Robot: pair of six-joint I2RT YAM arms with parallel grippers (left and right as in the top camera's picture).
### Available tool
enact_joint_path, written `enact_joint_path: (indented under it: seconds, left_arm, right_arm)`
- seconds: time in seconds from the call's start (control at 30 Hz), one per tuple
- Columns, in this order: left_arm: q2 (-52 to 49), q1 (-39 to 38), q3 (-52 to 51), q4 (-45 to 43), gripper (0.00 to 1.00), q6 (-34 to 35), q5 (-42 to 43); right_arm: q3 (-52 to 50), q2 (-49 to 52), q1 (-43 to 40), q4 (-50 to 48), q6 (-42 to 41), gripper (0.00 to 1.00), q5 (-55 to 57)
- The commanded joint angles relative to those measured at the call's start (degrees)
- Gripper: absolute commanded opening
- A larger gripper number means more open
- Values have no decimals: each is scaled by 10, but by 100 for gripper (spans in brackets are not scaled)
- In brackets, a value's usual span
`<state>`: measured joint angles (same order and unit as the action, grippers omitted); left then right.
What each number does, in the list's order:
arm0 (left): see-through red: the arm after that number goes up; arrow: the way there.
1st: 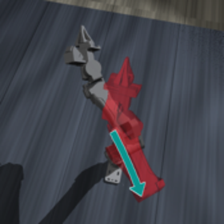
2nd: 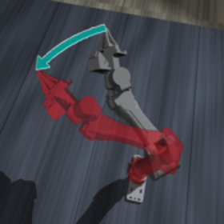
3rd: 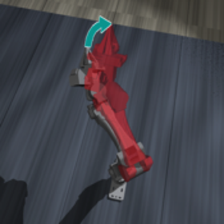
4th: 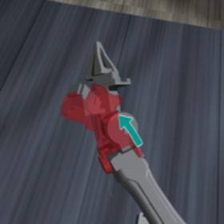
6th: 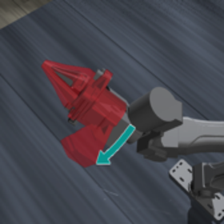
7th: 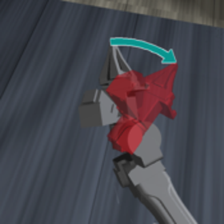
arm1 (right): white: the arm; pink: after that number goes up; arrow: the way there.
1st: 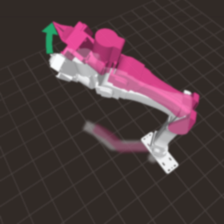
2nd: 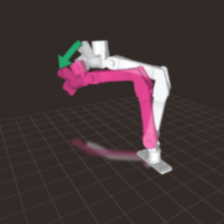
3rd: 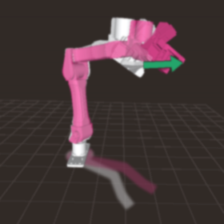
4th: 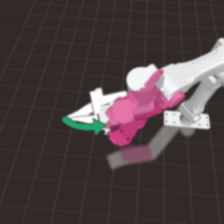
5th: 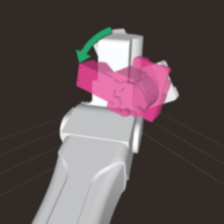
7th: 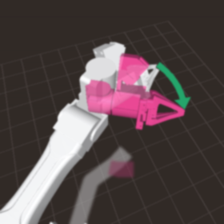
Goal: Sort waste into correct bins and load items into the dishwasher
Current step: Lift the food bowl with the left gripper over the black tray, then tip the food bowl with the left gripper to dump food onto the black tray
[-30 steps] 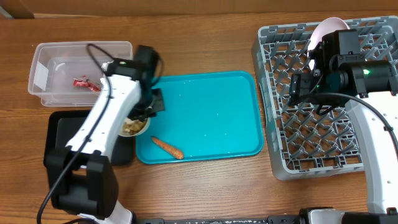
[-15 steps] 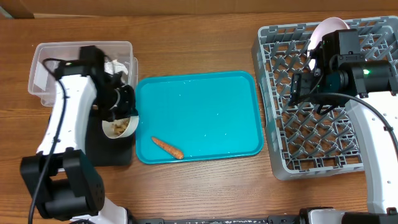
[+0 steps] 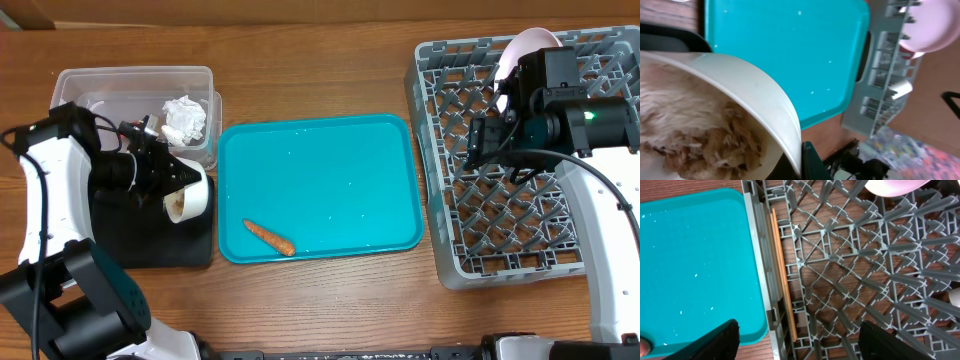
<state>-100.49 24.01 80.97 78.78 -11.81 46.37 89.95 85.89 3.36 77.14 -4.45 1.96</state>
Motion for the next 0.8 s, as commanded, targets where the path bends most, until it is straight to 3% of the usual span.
enact_joint_path:
  seconds: [0.0,0.5,0.77]
  left_arm:
    - [17,19,-31,0,4,-64,78]
    - [16,136,-170,-43,4,-193,230]
    - [16,177,-180,-40,4,-217,246]
  right_arm:
    - [1,-3,-2,-3,-1,79,6]
    - [1,-3,-2,-3,-1,79,6]
    - [1,-3,-2,-3,-1,79,6]
